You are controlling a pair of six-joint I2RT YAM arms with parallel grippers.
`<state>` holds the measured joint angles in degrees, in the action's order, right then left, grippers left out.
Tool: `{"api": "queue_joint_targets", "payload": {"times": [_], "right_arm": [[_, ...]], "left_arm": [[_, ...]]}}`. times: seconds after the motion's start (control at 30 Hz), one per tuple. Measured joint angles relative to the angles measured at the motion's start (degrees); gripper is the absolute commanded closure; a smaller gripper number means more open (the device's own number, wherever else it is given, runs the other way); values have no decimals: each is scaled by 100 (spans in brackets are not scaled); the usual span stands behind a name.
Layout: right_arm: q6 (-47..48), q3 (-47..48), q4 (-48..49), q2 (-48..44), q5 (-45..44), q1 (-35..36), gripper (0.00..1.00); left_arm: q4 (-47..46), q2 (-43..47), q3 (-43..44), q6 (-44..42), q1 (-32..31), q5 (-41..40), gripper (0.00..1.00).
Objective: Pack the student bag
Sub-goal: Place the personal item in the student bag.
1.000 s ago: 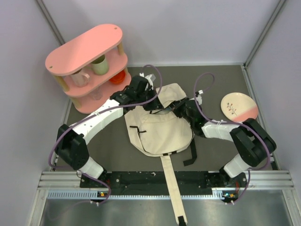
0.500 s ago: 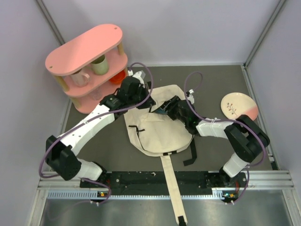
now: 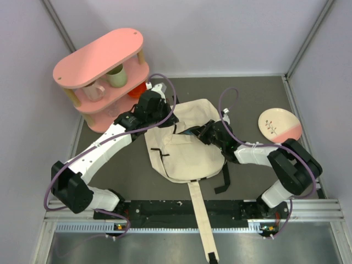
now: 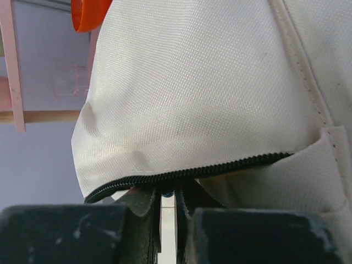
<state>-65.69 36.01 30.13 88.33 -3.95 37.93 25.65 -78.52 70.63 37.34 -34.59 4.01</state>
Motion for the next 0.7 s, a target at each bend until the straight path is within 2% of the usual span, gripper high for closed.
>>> {"api": "queue_joint_targets", "payload": {"times": [0.27, 0.33, 0.4, 0.53, 0.6, 0.7], "right_arm": [[-103, 186, 581, 498, 258, -24, 100], [-114, 400, 592, 632, 282, -24, 94], [-131, 542, 601, 730, 286, -24, 93], [-105, 614, 481, 785, 247, -24, 81], [-61, 614, 367, 785, 223, -24, 70], [52, 588, 212, 737, 197, -24, 62]], "left_arm": [[-2, 0, -105, 0, 2, 0, 98], [-2, 0, -146, 0, 7, -2, 95], [0, 0, -195, 0, 7, -7, 93], [-2, 37, -372, 2, 13, -76, 90], [7, 90, -487, 2, 31, -107, 88], [7, 181, -616, 7, 55, -179, 85]]}}
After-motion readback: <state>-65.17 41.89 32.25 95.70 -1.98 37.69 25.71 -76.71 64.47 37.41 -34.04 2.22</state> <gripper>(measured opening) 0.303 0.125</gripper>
